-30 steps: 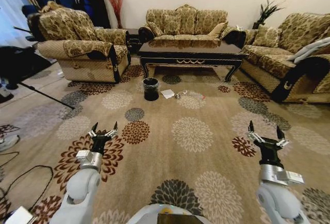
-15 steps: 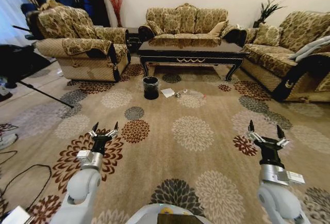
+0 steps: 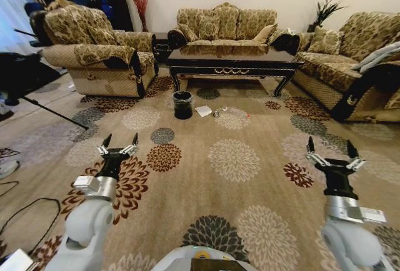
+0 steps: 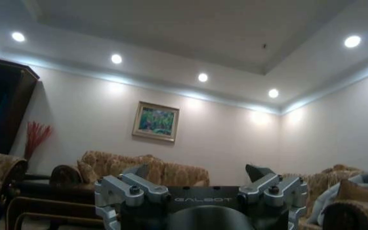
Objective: Move to the front of the table and pick up the trash from the floor, then place it into the trash bin.
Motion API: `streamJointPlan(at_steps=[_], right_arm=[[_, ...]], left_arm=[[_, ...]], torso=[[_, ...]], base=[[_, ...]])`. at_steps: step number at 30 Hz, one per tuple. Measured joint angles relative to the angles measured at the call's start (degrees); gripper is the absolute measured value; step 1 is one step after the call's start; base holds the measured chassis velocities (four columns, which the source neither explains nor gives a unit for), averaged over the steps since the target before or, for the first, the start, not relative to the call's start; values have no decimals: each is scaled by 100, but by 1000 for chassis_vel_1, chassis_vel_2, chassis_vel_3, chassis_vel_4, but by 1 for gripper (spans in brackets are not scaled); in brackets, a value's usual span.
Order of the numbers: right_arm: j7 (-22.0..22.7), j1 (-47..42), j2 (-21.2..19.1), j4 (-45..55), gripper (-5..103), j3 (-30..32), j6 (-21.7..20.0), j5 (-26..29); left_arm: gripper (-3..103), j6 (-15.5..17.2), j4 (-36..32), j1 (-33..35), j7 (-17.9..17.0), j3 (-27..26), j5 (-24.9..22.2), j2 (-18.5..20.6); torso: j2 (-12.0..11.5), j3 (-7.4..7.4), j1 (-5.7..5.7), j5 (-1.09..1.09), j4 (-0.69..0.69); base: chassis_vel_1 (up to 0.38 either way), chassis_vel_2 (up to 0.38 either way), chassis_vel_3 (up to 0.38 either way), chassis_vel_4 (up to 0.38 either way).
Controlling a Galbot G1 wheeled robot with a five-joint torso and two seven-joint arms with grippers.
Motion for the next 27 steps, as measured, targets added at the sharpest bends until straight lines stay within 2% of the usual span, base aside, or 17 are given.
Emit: streamJointPlan(at_steps=[16,20,27], right_arm=[[-25,-21,-10,-103,100,-151,-30,77],[-17,6,-42,-128,100,-151,-27,91],[-5,65,-73,-169,100,-151,-23,120]], left_arm=[[100,-65,-3,99,8,23,195,-125],[100,-41,77,104,-95,57,375,-213],[100,24,141,116,-139,95,445,-282]], torso=[[16,3,13,0,0],[20,5,14,0,0],[-75,-55,-23,0,0]], base=[[0,0,0,0],[0,0,0,0],[0,0,0,0]])
